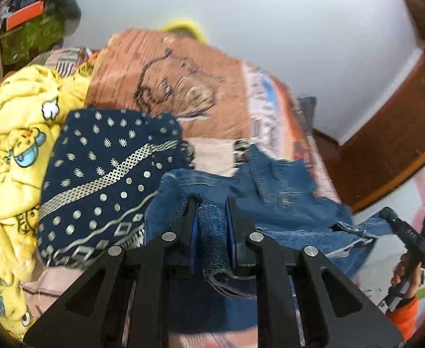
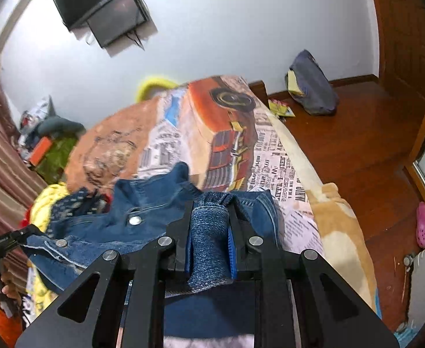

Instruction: Fold large clothes

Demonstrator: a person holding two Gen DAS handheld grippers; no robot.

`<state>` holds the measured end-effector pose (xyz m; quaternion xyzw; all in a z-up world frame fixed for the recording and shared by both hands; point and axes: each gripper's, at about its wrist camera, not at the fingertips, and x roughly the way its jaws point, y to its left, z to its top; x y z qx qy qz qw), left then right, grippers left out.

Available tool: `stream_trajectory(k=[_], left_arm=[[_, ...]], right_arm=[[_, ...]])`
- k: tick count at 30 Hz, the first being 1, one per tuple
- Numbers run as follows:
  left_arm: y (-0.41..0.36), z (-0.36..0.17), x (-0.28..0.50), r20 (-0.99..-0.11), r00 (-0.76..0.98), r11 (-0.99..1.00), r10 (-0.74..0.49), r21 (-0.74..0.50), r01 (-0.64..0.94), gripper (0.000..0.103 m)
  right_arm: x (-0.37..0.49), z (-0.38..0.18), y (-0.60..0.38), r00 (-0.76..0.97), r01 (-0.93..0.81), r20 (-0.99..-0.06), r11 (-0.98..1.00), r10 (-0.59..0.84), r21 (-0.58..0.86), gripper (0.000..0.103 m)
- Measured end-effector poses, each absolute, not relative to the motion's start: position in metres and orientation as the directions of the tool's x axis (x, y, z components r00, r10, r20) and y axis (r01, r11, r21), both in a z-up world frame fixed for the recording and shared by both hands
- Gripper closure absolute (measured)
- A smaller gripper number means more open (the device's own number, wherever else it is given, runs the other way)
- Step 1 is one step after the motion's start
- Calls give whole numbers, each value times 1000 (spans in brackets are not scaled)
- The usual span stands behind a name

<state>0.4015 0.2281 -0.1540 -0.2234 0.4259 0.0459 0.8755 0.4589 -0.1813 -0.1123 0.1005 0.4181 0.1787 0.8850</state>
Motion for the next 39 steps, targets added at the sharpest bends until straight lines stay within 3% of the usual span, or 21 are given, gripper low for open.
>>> stream_trajectory(k=[6, 13, 15, 17, 20, 23, 27, 36, 39], left_arm=[[232, -219, 443, -843, 535, 918, -63, -259, -299, 83], [197, -215, 441, -847, 525, 989, 83, 5, -148, 77], [190, -206, 436, -843, 525, 989, 117, 54, -134, 67], [189, -189, 425, -821, 558, 989, 124, 57, -137, 44], [191, -159, 406, -763, 629, 984, 149, 48, -174, 24], [186, -142, 392, -738, 661, 987, 135, 39, -159, 22], [166, -147, 380, -764, 641, 996, 73, 29, -79, 19], [92, -223, 376, -869, 493, 989, 37, 102, 105, 19], [83, -243, 391, -882, 469, 989, 53, 110, 95, 19]], right_arm=[[497, -163, -177, 523, -181, -769, 929, 368, 322, 85], [502, -186, -187, 492, -163, -794, 934, 357, 318, 77], [498, -177, -189, 501, -156, -794, 939, 343, 307, 72], [491, -163, -189, 541, -129, -797, 962, 270, 239, 47], [469, -136, -191, 616, -164, -743, 965, 263, 206, 38], [450, -119, -190, 616, -204, -737, 960, 279, 193, 31], [420, -116, -174, 561, -326, -758, 931, 333, 167, 30], [393, -177, -130, 400, -441, -856, 887, 328, 134, 29], [393, -186, -113, 422, -472, -855, 879, 300, 75, 18]])
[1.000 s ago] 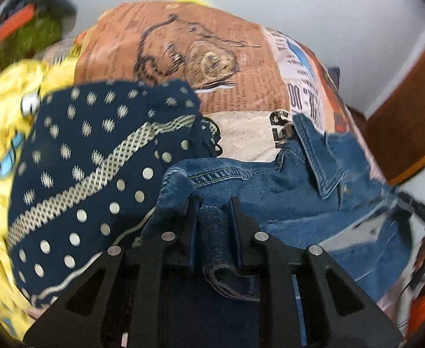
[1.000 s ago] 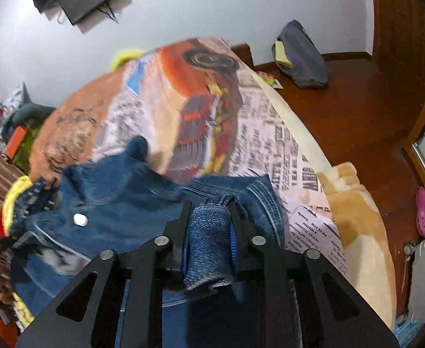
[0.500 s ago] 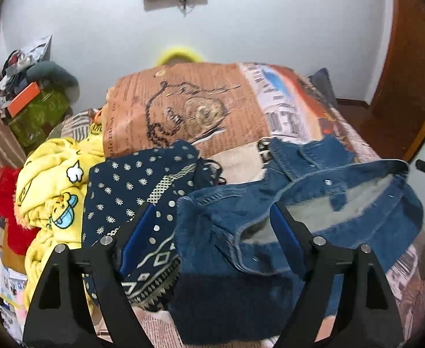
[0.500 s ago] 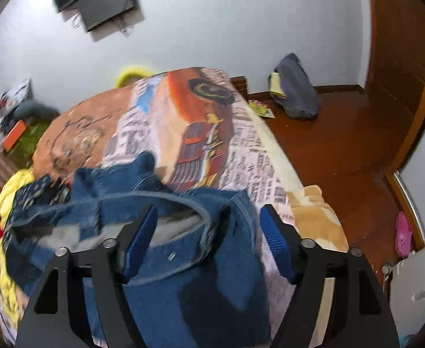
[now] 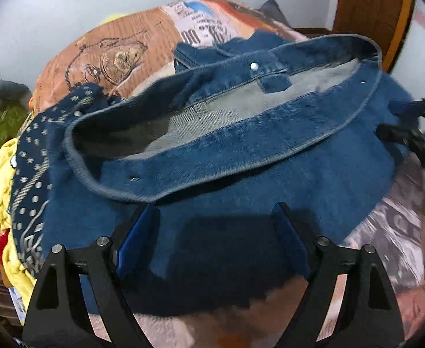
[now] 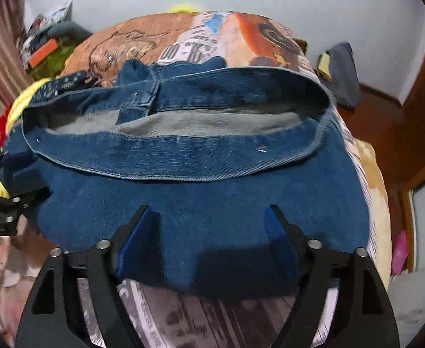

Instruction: Fold large clothes

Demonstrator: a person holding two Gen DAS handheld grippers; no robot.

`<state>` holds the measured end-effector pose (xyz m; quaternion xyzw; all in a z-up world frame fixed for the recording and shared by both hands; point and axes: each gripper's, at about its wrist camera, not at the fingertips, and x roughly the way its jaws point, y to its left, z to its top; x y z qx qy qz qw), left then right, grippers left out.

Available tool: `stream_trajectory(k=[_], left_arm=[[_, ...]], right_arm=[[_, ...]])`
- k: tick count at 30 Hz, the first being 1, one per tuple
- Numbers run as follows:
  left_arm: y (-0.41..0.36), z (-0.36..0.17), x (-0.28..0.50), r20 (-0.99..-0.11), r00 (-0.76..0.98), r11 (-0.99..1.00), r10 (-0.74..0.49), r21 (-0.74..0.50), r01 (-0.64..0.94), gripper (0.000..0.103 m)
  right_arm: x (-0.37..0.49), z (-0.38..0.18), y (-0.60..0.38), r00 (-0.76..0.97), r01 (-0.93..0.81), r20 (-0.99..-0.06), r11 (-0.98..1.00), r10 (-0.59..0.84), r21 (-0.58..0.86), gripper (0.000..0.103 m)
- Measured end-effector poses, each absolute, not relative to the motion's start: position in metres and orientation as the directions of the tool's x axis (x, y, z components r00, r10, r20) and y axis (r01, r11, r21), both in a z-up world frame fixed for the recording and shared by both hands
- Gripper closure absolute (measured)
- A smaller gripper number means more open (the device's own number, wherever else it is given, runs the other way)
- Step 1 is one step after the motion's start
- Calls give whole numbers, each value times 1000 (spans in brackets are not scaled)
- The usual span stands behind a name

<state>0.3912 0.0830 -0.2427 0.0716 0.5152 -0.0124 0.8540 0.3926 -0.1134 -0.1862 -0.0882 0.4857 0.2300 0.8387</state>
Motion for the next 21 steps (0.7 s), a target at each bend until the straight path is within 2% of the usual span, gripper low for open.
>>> stream_trajectory(k=[4, 10, 12, 16, 19, 21], left_arm=[[91, -251, 419, -889, 456, 995, 34, 73, 67, 16], [113, -242, 472, -893, 443, 995, 74, 94, 23, 15], [122, -231, 488, -864, 476, 985, 164, 171, -29, 15], [154, -196, 517, -801, 536, 964, 267, 222, -149, 15], [179, -169, 520, -760, 563, 945, 325, 234, -229, 15], [194, -156, 515, -751, 580, 946, 315, 203, -251, 15]], right_arm=[[402, -196, -93, 400, -518, -871, 855, 285, 42, 16], [451, -199, -71, 368, -522, -892, 852, 263, 36, 17], [478, -193, -71, 377, -474, -885, 878, 271, 67, 18], [515, -169, -84, 512, -303, -834, 952, 204, 46, 17], [525, -151, -96, 547, -243, -809, 965, 217, 95, 17], [519, -139, -102, 558, -243, -790, 960, 253, 136, 16]])
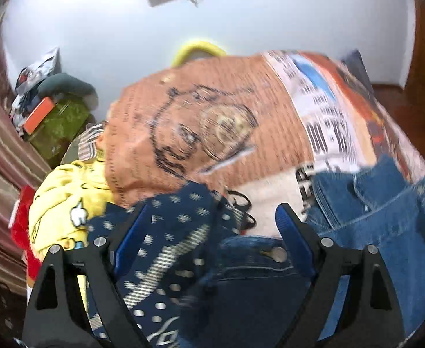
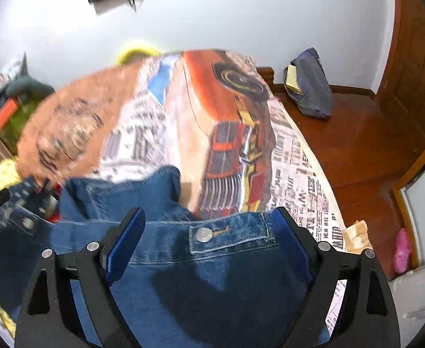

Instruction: Fold large clothes

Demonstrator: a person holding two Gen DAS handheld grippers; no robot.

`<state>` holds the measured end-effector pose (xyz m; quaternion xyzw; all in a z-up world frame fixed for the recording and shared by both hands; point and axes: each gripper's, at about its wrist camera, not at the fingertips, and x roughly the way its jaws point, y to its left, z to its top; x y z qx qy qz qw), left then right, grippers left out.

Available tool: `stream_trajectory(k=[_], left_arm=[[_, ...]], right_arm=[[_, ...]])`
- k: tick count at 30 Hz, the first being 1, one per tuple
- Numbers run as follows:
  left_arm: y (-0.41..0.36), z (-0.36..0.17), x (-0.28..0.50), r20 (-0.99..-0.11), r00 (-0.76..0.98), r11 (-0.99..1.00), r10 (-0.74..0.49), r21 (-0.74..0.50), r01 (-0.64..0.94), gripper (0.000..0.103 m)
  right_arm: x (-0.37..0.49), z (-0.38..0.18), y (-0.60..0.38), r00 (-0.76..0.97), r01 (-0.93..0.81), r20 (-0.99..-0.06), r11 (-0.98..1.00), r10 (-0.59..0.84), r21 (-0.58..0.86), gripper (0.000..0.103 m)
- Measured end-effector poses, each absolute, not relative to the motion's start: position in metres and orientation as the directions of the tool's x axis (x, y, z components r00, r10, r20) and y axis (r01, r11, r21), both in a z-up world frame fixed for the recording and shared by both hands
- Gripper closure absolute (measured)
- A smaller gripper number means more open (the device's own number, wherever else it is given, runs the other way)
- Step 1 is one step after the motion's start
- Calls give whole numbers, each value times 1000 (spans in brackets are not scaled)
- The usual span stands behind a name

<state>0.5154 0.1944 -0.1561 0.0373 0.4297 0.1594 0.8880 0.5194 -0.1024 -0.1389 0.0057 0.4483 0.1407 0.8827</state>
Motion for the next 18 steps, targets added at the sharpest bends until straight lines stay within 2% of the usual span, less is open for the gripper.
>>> stream_trajectory(k=[2, 6, 15, 18], left_arm=[[206, -144, 499, -749, 601, 955, 280, 153, -254, 15], [204, -142, 471, -760, 609, 971, 225, 127, -201, 15], [140, -185, 414, -830, 555, 998, 54, 63, -2, 15], [118, -209, 399, -848, 529, 997, 25, 61, 50, 15]], right_arm=[[507, -130, -100, 567, -268, -777, 953, 273, 140, 16], [473, -126, -79, 559, -372, -767, 922, 315, 108, 16], [408, -158, -27, 464, -543, -794, 834, 392, 94, 16], [400, -179, -18, 416, -565, -833, 821, 365, 78, 16]])
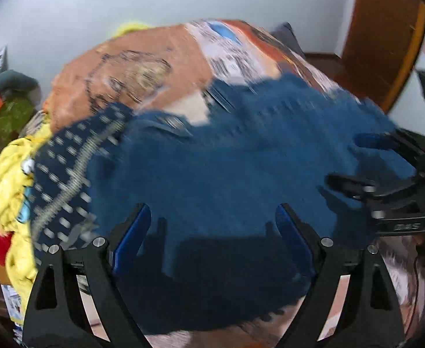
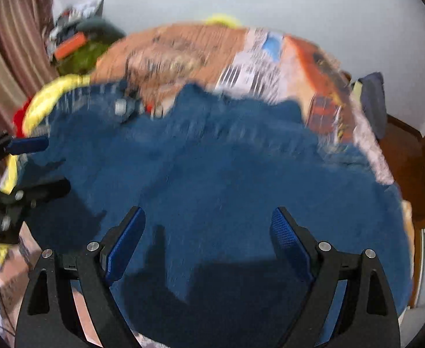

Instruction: Fold large clothes

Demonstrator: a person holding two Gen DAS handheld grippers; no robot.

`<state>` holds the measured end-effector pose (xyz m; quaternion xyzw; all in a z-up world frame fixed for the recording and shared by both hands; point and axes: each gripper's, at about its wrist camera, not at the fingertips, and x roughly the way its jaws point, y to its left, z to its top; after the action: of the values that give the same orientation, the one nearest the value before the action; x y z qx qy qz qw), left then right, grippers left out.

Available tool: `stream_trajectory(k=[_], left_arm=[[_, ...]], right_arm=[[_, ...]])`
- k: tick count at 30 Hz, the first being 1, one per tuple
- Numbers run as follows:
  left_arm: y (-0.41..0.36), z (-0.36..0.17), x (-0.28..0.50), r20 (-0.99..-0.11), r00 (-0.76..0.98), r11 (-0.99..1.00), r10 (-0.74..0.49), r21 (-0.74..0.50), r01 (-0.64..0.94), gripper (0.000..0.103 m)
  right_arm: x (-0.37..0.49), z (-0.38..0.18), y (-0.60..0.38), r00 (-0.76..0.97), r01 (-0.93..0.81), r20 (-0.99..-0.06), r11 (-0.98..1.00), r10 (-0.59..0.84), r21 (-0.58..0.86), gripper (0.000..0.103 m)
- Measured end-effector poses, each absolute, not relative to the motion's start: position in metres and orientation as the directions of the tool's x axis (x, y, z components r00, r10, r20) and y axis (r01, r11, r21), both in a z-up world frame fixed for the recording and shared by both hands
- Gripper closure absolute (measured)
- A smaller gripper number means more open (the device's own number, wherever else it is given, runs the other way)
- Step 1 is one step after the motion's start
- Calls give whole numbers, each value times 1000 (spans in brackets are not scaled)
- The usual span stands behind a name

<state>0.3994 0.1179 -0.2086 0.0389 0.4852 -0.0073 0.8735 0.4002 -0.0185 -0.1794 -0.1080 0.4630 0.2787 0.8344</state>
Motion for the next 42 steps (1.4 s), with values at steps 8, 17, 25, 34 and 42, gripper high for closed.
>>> stream_trajectory(k=[8, 17, 25, 34, 42], left_arm=[[104, -248, 380, -844, 518, 984, 137, 174, 24, 10], [129, -236, 361, -833, 524, 983, 175, 176, -49, 10], [164, -230, 328, -827, 518, 974, 221, 164, -154, 10], [232, -228, 295, -855, 500, 932, 136, -60, -356, 10], [236, -207, 265, -815, 558, 906, 156, -106, -409, 10]], right_arm=[[401, -198, -50, 392, -540, -866, 840, 310, 57, 10], [398, -193, -106, 427, -502, -853, 863, 299, 51, 8], [388, -185, -142, 515, -413, -838, 909, 179, -59, 8], [373, -178, -150, 544, -363, -834, 922, 92, -135, 8], [364, -157, -150, 557, -347, -816, 936, 154, -60, 8]])
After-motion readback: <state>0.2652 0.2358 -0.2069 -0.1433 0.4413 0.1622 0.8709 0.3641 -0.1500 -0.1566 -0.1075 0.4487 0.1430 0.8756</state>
